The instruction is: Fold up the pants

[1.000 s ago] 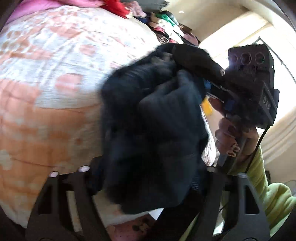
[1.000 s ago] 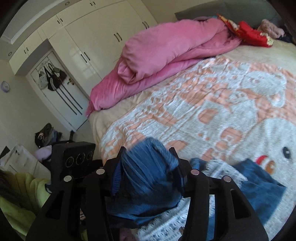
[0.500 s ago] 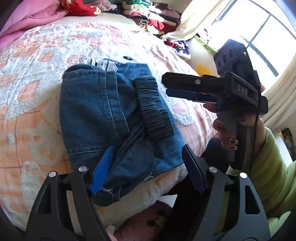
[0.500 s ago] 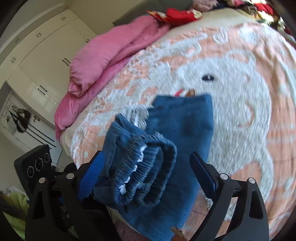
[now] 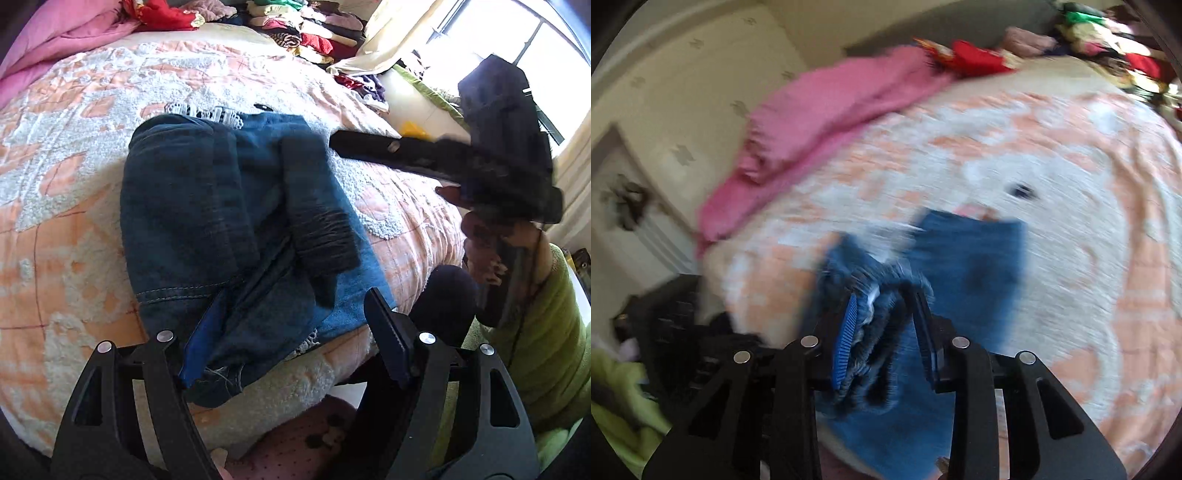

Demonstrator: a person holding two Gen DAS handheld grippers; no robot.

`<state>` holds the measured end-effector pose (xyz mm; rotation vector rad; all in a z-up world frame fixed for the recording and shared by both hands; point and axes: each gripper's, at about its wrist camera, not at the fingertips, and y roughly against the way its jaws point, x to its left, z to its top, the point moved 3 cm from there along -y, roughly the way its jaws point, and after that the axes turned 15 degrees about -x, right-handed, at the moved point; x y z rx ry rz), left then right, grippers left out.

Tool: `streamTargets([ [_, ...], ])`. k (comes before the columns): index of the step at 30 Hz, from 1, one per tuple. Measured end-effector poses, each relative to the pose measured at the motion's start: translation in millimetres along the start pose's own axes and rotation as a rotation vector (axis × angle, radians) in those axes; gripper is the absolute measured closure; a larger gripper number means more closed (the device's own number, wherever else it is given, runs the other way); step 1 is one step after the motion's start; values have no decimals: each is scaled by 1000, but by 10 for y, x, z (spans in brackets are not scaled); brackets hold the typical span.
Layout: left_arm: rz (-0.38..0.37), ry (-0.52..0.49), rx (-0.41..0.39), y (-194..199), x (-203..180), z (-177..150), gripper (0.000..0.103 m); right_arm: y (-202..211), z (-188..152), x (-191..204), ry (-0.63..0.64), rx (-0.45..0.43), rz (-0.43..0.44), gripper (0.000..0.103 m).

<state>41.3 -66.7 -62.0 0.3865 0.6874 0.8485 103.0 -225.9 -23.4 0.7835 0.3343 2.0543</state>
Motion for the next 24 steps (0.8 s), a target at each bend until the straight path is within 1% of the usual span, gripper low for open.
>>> streamTargets([
  [2,3,-7,0,19,-21,-10,35,-71,-93,-122,4,44,-71,73],
  [3,0,-12,1,32,-33,-12,35,-93,-144,-175,7,59,-101,71],
  [4,-3,-15,2,45,-41,-16,35,-97,-177,-198,1,65,-109,71],
  [5,-5,-21,4,56,-48,-26,35,-99,-185,-197,-7,61,-108,70],
  [7,-9,-43,13,68,-82,-53,35,-18,-152,-141,-12,24,-90,63],
  [8,-13,-50,15,73,-104,-63,35,25,-141,-128,-9,10,-88,54],
  [9,-23,-51,20,84,-119,-73,35,89,-117,-89,-4,-9,-85,49],
  [11,-57,-32,28,148,-135,-64,35,197,-84,-20,9,-34,-76,48],
  [13,-63,-27,-3,288,-114,1,35,286,-23,84,41,-54,-57,45],
  [14,-55,-24,-27,371,-74,48,35,326,-16,130,58,-59,-50,42],
  [15,-38,-14,-56,473,4,116,33,387,-21,220,89,-65,-37,41],
  [17,10,7,-88,583,157,220,31,428,-44,335,135,-65,-22,40],
  [19,82,55,-117,665,422,354,32,461,-123,529,214,-54,2,40],
  [20,102,73,-123,681,512,401,32,470,-154,590,240,-49,11,40],
  [22,141,105,-132,669,698,522,36,447,-277,816,333,-16,50,40],
  [23,150,109,-129,638,741,570,43,434,-331,906,375,-1,63,40],
  [24,152,110,-123,581,775,632,52,402,-410,1036,446,17,78,40],
])
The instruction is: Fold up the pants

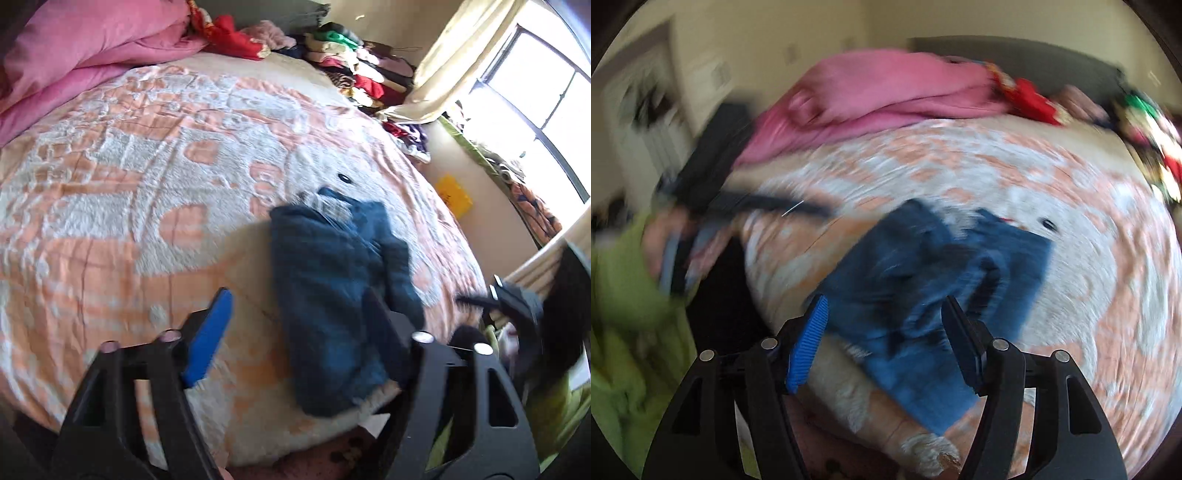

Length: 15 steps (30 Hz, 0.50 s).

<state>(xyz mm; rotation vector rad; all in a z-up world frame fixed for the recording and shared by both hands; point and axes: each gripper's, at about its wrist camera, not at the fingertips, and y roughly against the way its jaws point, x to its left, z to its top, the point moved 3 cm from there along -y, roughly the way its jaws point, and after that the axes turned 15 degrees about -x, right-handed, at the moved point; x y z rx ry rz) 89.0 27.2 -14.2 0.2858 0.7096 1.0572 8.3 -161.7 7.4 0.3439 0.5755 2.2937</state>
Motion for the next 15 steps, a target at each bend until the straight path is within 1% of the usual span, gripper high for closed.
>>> streamTargets([
  [1,-3,-4,5,-48,-3,32,57,-52,-24,147,75,16,18,40],
  [2,-9,-7,14,-125,-26,68,65,-112,-46,251,129,36,31,41],
  [3,-16,-10,25,-194,-59,92,69,-165,-65,325,164,54,40,42],
  [5,-40,-38,47,-325,-156,116,69,-298,-112,450,234,91,59,44],
  [7,-46,-65,76,-456,-246,72,69,-440,-159,510,294,118,66,47],
  [9,-57,-85,104,-553,-316,13,69,-561,-209,501,324,142,50,47],
  [10,-44,-103,118,-625,-341,-28,69,-624,-228,480,341,153,37,49],
  [11,-38,-110,127,-661,-346,-57,69,-681,-252,455,357,162,29,59],
  [12,-32,-114,135,-699,-348,-83,69,-704,-276,445,360,170,36,77],
  [13,-24,-115,143,-746,-339,-111,69,-741,-310,422,347,184,58,85],
  [14,-19,-111,148,-777,-328,-129,69,-752,-329,401,323,197,81,97],
  [15,-18,-107,152,-791,-312,-141,69,-732,-345,376,293,211,102,97],
])
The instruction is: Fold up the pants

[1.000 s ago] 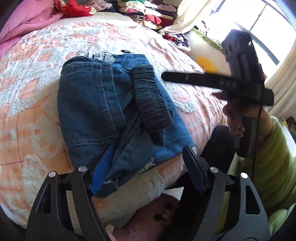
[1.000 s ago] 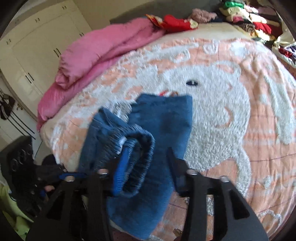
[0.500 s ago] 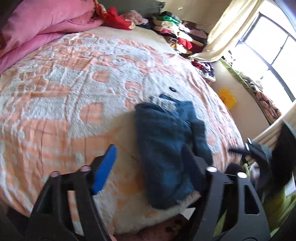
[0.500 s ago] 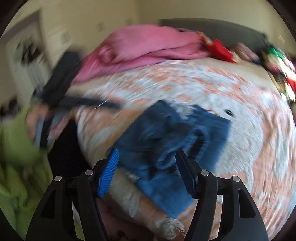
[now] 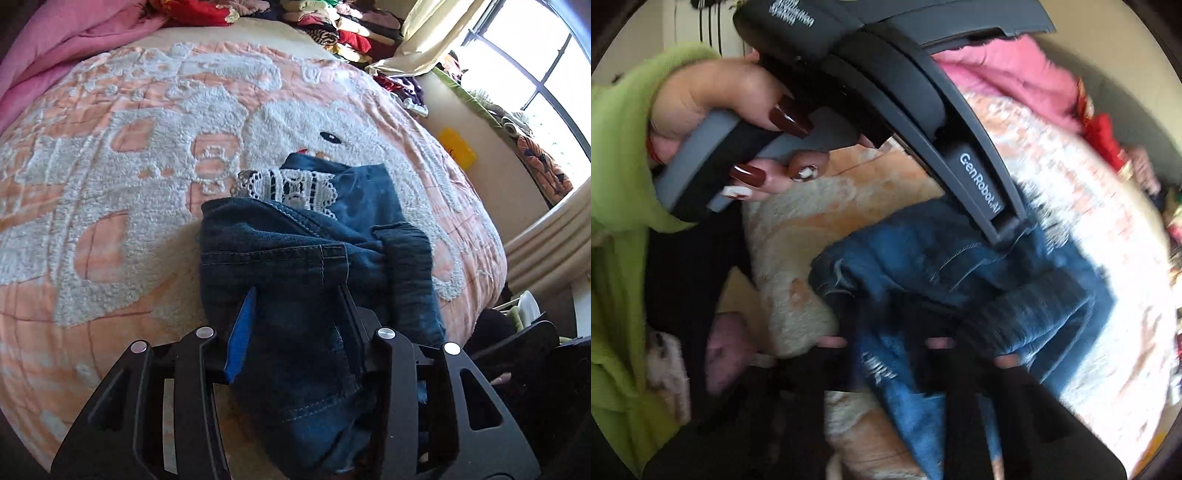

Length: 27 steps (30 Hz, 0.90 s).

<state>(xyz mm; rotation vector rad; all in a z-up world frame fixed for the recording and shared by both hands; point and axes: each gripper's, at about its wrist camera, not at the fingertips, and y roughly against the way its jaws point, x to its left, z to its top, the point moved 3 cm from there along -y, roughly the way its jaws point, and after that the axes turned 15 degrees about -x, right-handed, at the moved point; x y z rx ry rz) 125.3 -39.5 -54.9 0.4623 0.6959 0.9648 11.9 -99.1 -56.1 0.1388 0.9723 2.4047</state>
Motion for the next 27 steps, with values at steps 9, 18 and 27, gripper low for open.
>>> streamTargets([
  [9,-9,15,-17,-31,39,-58,67,50,-369,140,30,56,-2,98],
  [18,5,-11,-39,70,-53,-105,56,206,-361,30,-148,-7,11,83],
  [27,7,-14,-48,154,-98,-128,54,444,-307,54,-217,-56,4,66],
])
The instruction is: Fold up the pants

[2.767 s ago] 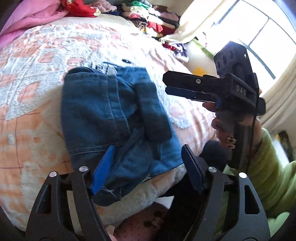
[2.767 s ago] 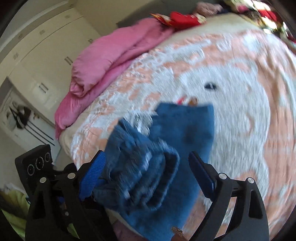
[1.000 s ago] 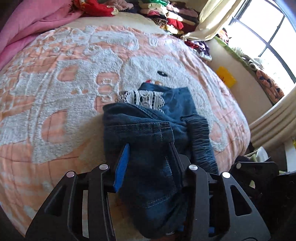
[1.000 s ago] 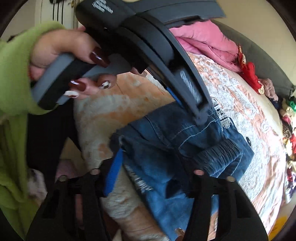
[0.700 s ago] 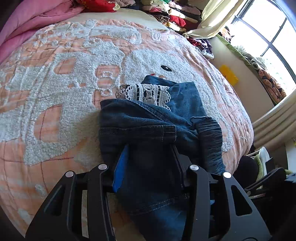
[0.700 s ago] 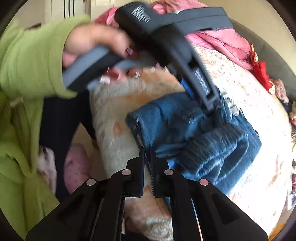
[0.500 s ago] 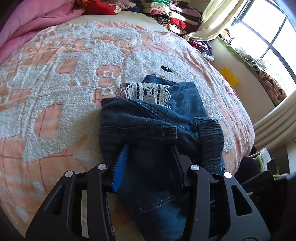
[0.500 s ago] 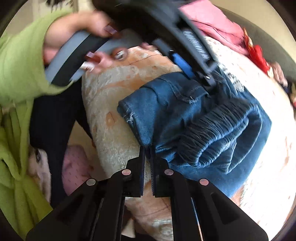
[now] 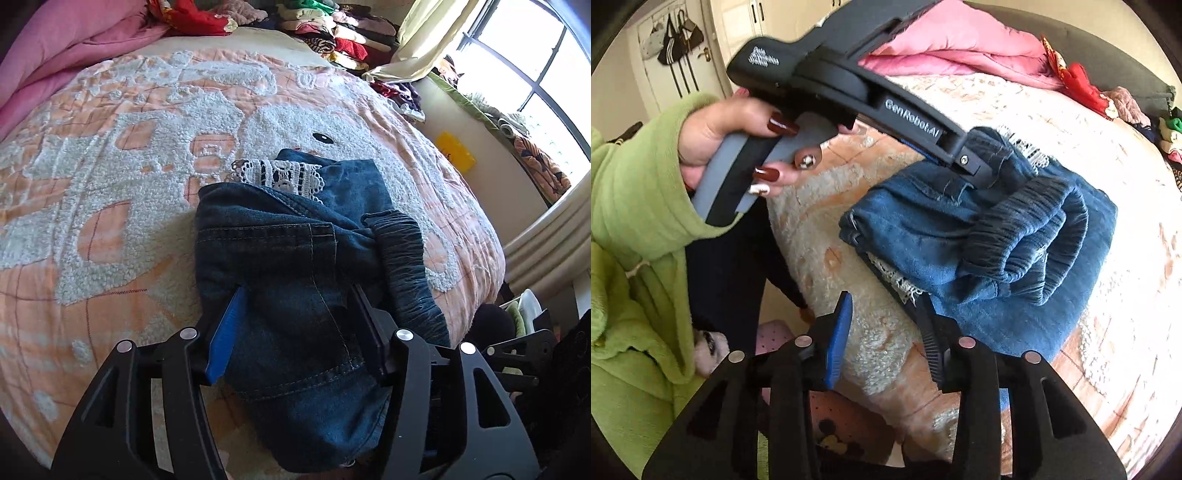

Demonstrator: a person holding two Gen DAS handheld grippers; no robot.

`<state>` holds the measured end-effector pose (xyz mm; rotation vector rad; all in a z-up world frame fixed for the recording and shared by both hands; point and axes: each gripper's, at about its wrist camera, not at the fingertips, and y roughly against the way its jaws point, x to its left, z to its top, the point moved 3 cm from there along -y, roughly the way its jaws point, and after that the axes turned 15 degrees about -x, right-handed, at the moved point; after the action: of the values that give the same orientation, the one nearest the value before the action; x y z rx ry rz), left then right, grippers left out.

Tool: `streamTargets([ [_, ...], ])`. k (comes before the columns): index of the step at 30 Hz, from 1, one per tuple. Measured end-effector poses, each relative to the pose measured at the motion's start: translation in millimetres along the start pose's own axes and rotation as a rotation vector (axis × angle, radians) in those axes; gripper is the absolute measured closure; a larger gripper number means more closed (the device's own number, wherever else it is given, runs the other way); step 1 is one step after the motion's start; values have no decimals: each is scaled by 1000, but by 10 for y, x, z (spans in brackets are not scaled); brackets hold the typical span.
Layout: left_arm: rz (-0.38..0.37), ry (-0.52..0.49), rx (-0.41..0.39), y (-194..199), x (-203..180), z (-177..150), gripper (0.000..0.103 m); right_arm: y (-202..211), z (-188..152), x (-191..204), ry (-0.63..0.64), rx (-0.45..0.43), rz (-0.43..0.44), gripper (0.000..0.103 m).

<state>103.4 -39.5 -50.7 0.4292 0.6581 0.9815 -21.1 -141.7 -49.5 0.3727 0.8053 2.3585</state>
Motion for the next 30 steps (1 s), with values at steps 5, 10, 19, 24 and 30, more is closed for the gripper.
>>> streamTargets([
  [5,3,5,-12,60,-8,7,52,146,105,7,-4,-40,-15,55],
  [10,6,6,-28,134,-5,27,49,258,172,-26,-27,-74,-40,45],
  [19,7,6,-51,270,-21,48,40,461,272,-177,-71,-137,-131,23],
  [24,11,8,-70,370,-31,62,33,543,311,-252,-97,-167,-175,17],
  [30,32,12,-104,516,19,109,22,629,376,-314,-124,-205,-213,11],
])
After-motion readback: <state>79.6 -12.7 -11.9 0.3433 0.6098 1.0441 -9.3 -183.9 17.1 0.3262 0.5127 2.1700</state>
